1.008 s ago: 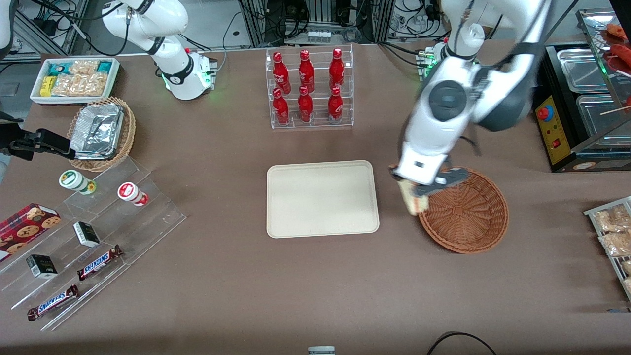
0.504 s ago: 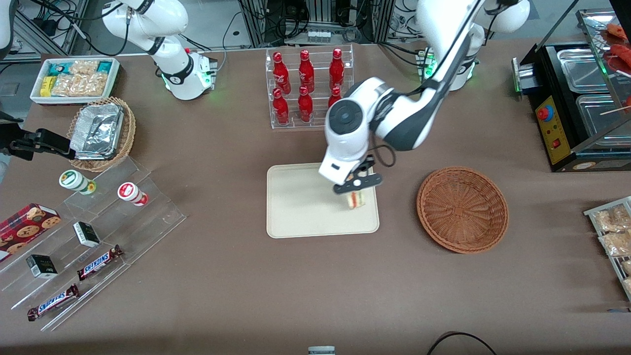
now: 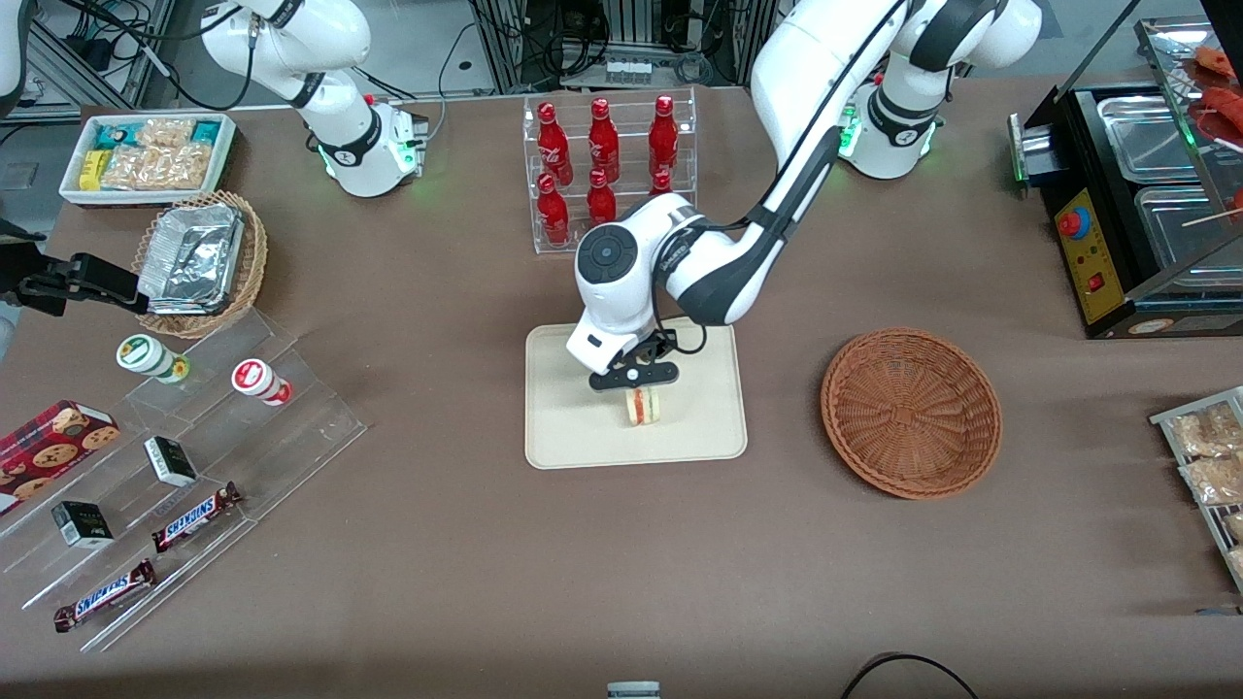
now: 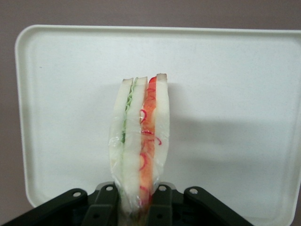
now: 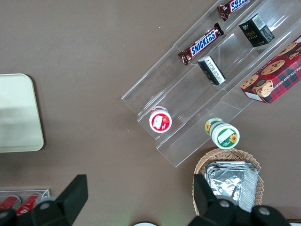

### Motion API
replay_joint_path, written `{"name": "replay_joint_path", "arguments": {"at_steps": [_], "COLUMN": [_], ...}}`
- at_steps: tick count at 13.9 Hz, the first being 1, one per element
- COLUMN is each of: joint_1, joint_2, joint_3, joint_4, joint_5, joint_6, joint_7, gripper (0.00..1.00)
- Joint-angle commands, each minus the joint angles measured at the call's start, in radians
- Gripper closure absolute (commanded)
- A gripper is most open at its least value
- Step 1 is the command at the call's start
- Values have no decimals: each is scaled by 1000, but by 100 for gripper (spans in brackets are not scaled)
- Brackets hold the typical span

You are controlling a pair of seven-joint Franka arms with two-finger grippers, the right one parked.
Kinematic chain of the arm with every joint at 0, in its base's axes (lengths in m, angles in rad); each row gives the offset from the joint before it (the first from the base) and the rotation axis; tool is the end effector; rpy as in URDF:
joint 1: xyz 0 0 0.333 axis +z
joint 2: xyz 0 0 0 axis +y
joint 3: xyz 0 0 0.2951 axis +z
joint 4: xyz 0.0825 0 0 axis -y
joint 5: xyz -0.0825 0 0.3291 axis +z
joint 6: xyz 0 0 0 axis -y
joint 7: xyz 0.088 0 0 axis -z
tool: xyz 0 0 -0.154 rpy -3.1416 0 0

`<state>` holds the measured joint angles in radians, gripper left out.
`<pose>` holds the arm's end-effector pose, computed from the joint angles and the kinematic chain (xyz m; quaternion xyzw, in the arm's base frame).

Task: Place sandwich from basket to tray
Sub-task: 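Lower the sandwich onto the tray and open the left gripper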

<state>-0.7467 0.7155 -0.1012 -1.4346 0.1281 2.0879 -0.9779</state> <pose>0.4492 -0.4772 0.2331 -0.9984 -0.0430 0.0009 0.0358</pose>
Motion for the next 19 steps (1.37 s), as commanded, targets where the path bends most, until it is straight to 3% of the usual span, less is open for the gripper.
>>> {"name": "replay_joint_path", "arguments": {"at_steps": [1, 6, 7, 8, 9, 13, 19], "joint_1": [-19, -19, -19, -20, -20, -13, 44], "joint_2": [33, 62, 67, 68, 64, 12, -232], "joint_3": [15, 15, 15, 15, 15, 17, 24], "joint_4": [28, 28, 28, 28, 28, 29, 17], "joint_5": [19, 19, 19, 21, 24, 44, 31], "joint_6": [15, 50, 50, 49, 47, 24, -242], "joint_7": [-19, -18, -18, -18, -16, -19, -94], "gripper": [100, 100, 70, 18, 1, 0, 0]}}
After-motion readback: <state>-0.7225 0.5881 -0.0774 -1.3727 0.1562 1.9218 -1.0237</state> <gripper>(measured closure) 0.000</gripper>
